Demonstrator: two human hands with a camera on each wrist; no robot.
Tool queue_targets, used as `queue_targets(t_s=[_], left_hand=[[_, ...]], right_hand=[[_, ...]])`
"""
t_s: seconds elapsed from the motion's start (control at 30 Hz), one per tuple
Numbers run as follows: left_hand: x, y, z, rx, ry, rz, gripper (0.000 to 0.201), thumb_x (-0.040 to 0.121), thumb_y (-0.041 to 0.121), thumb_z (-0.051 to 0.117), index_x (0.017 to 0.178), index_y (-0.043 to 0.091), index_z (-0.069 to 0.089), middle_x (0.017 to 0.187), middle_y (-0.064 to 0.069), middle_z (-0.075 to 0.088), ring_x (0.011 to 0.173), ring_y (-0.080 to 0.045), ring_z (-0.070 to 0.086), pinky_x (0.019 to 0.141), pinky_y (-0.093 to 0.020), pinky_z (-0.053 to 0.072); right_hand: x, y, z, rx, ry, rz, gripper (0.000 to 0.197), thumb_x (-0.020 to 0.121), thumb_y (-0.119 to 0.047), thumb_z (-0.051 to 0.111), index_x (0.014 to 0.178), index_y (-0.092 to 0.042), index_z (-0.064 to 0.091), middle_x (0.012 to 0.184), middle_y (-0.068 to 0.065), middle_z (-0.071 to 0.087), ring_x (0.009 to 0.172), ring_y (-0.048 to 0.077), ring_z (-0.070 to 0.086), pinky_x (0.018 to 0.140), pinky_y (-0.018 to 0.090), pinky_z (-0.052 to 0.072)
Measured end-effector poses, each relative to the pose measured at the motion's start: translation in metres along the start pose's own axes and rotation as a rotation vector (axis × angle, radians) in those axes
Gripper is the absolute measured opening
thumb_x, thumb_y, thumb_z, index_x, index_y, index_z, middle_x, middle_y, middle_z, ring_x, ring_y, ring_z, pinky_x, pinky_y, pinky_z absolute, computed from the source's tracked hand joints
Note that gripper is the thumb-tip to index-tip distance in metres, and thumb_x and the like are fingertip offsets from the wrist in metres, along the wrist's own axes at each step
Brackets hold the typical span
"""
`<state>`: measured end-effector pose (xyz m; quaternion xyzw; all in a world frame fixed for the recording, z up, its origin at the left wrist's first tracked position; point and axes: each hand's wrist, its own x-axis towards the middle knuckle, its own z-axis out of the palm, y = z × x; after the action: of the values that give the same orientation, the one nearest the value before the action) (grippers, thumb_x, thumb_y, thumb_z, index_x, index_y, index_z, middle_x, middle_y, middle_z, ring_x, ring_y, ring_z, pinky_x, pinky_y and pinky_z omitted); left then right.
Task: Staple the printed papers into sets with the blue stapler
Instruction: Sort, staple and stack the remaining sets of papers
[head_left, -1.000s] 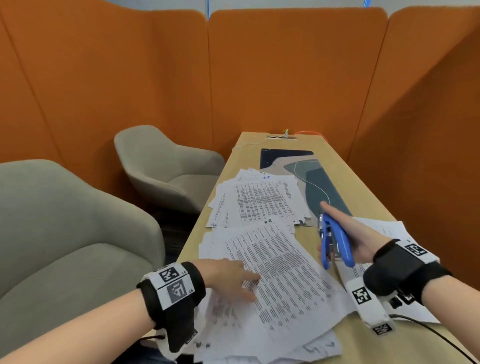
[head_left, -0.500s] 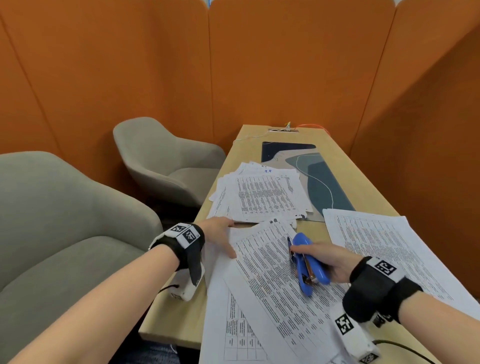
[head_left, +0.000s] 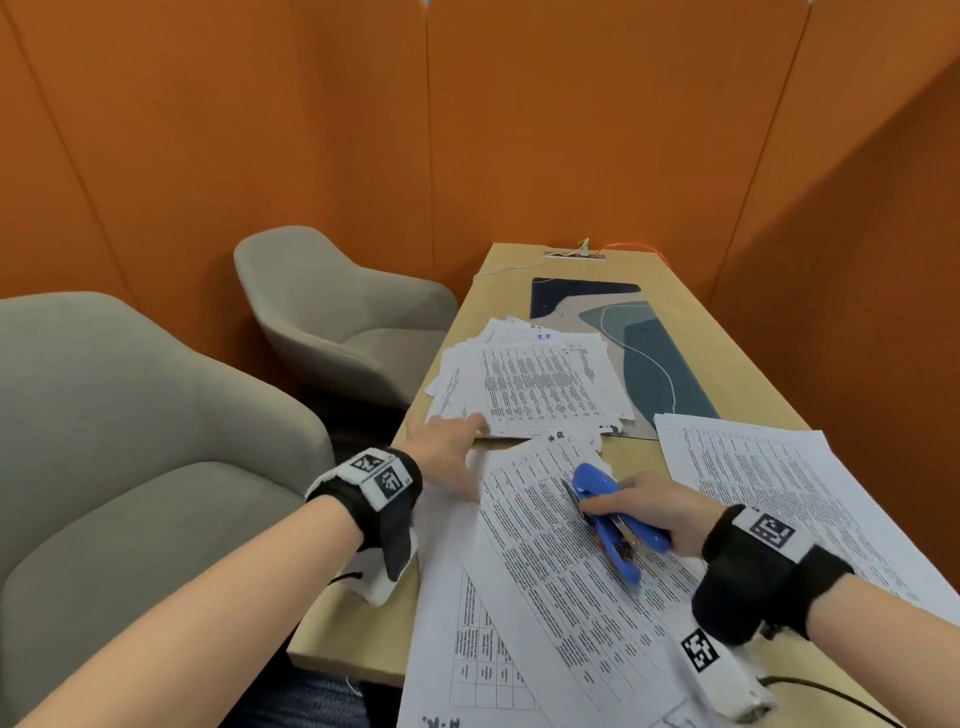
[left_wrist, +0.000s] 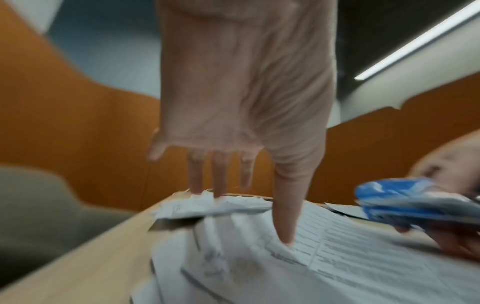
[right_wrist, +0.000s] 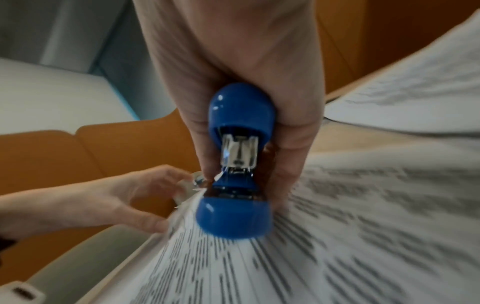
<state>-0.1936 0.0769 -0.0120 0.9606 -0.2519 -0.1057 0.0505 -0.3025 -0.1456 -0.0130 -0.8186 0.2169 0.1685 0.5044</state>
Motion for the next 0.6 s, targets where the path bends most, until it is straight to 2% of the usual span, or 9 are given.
queue_targets(t_s=[0.07, 0.1, 0.13, 0.2, 0.27, 0.33, 0.4, 0.5, 0.6], left_hand=[[-0.014, 0.006, 0.003, 0.212, 0.203, 0.042, 0.079, 0.083, 0.040, 0.065, 0.147, 0.024, 0.022, 0.153, -0.006, 0.023, 0.144, -0.029, 0.016, 0.111, -0.063, -0.002], [-0.021, 0.008, 0.006, 0.226, 0.220, 0.064, 0.076, 0.088, 0.042, 0.059, 0.149, 0.023, 0.018, 0.158, -0.006, 0.013, 0.147, -0.029, 0.006, 0.112, -0.062, -0.006], [-0.025, 0.006, 0.011, 0.207, 0.159, 0.083, 0.075, 0.090, 0.047, 0.053, 0.151, 0.021, 0.016, 0.160, -0.005, 0.007, 0.148, -0.029, 0.000, 0.115, -0.060, -0.005], [-0.031, 0.002, 0.024, 0.149, -0.097, 0.043, 0.090, 0.086, 0.066, 0.045, 0.153, 0.018, 0.008, 0.161, -0.005, -0.003, 0.148, -0.030, -0.005, 0.118, -0.055, 0.000], [-0.034, -0.003, 0.035, 0.107, -0.291, -0.043, 0.107, 0.078, 0.080, 0.039, 0.153, 0.017, -0.006, 0.160, -0.005, -0.014, 0.148, -0.031, -0.009, 0.119, -0.049, 0.003], [-0.035, -0.006, 0.039, 0.087, -0.330, -0.070, 0.112, 0.076, 0.083, 0.038, 0.152, 0.018, -0.014, 0.159, -0.003, -0.021, 0.147, -0.030, -0.012, 0.119, -0.047, 0.003], [-0.036, -0.005, 0.039, 0.084, -0.330, -0.067, 0.113, 0.076, 0.082, 0.039, 0.151, 0.017, -0.017, 0.158, -0.002, -0.023, 0.147, -0.030, -0.013, 0.120, -0.046, 0.003], [-0.036, -0.003, 0.037, 0.083, -0.341, -0.080, 0.115, 0.076, 0.082, 0.040, 0.150, 0.017, -0.019, 0.158, -0.001, -0.025, 0.147, -0.028, -0.016, 0.120, -0.043, 0.002], [-0.037, -0.002, 0.037, 0.081, -0.362, -0.087, 0.115, 0.076, 0.083, 0.039, 0.150, 0.018, -0.020, 0.157, 0.000, -0.026, 0.146, -0.028, -0.017, 0.120, -0.042, 0.001]], right_hand=[[0.004, -0.012, 0.004, -0.103, 0.036, -0.050, 0.032, 0.083, -0.032, 0.071, 0.080, -0.005, 0.055, 0.075, 0.013, 0.054, 0.067, 0.023, 0.050, 0.062, 0.029, 0.040], [0.005, -0.019, 0.007, -0.191, 0.063, -0.085, 0.034, 0.085, -0.036, 0.068, 0.080, -0.006, 0.053, 0.072, 0.011, 0.052, 0.062, 0.020, 0.047, 0.057, 0.026, 0.037], [0.006, -0.027, 0.011, -0.299, 0.092, -0.127, 0.034, 0.087, -0.039, 0.064, 0.081, -0.008, 0.052, 0.068, 0.008, 0.051, 0.057, 0.017, 0.045, 0.053, 0.024, 0.035], [0.005, -0.040, 0.022, -0.511, 0.128, -0.219, 0.031, 0.091, -0.042, 0.056, 0.093, -0.012, 0.049, 0.069, 0.001, 0.052, 0.055, 0.014, 0.046, 0.050, 0.022, 0.036], [0.005, -0.048, 0.036, -0.728, 0.110, -0.282, 0.040, 0.094, -0.045, 0.051, 0.113, -0.010, 0.049, 0.086, 0.004, 0.057, 0.069, 0.018, 0.053, 0.058, 0.025, 0.040], [0.006, -0.052, 0.051, -0.950, 0.111, -0.324, 0.049, 0.094, -0.048, 0.047, 0.125, -0.011, 0.045, 0.108, 0.007, 0.060, 0.088, 0.023, 0.057, 0.069, 0.028, 0.039], [0.006, -0.051, 0.064, -1.092, 0.131, -0.359, 0.048, 0.095, -0.048, 0.045, 0.126, -0.013, 0.043, 0.119, 0.007, 0.060, 0.104, 0.026, 0.058, 0.073, 0.029, 0.037], [0.010, -0.052, 0.079, -1.177, 0.172, -0.383, 0.047, 0.095, -0.046, 0.044, 0.128, -0.012, 0.041, 0.121, 0.009, 0.059, 0.110, 0.028, 0.058, 0.073, 0.030, 0.036], [0.014, -0.054, 0.082, -1.166, 0.193, -0.364, 0.048, 0.095, -0.045, 0.045, 0.129, -0.011, 0.039, 0.122, 0.009, 0.059, 0.110, 0.028, 0.058, 0.074, 0.031, 0.037]])
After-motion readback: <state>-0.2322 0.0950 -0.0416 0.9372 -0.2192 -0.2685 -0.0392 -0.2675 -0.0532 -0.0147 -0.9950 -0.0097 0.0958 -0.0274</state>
